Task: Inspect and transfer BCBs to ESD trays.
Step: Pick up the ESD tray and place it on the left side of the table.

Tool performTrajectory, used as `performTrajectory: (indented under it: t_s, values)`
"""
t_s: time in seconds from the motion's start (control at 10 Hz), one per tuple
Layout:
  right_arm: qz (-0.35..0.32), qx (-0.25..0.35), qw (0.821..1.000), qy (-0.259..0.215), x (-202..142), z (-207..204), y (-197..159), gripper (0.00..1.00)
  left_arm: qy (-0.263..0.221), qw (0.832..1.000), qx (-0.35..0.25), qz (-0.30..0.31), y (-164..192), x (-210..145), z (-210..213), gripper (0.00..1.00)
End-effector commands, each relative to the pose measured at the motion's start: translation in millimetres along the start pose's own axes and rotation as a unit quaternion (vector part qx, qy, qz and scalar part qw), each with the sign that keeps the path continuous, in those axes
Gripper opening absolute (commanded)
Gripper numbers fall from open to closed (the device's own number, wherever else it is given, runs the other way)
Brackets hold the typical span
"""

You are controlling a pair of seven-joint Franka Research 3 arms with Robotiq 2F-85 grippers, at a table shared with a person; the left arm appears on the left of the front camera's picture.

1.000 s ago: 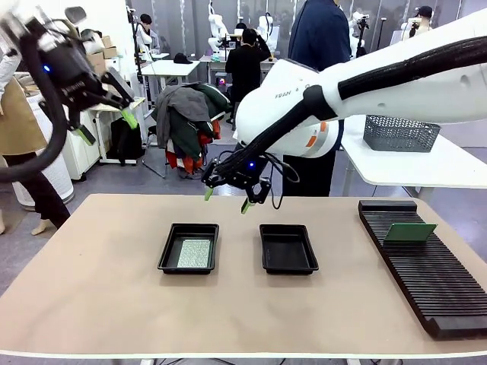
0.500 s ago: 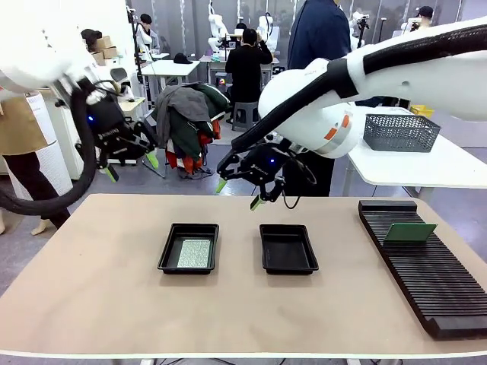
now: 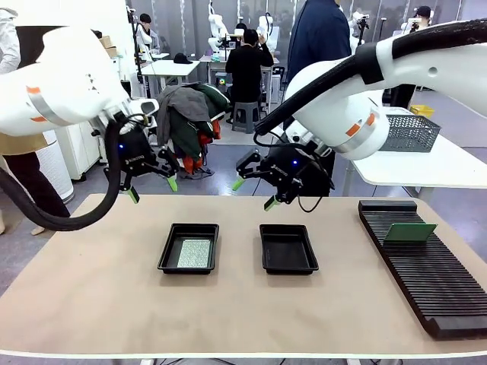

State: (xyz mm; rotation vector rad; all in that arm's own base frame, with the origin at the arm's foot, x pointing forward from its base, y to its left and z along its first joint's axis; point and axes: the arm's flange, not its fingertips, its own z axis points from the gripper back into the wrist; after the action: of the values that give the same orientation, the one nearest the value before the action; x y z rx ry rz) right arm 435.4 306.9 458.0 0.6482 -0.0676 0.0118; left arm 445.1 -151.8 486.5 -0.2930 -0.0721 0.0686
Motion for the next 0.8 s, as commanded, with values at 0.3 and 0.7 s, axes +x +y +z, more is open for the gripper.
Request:
performTrajectory:
  t_s: [0.3, 0.7]
  values:
    - [-0.008, 0.005, 1.000, 0.002, -0.4, 4.3, -16.5, 1.00, -0.004, 0.998, 0.065, -0.011, -8.1, 14.7, -56.4, 1.00]
    - [-0.008, 0.005, 1.000, 0.002, -0.4, 4.3, -16.5, 1.00, 0.000, 0.995, 0.098, -0.023, -1.3, 24.9, -107.4, 1.00]
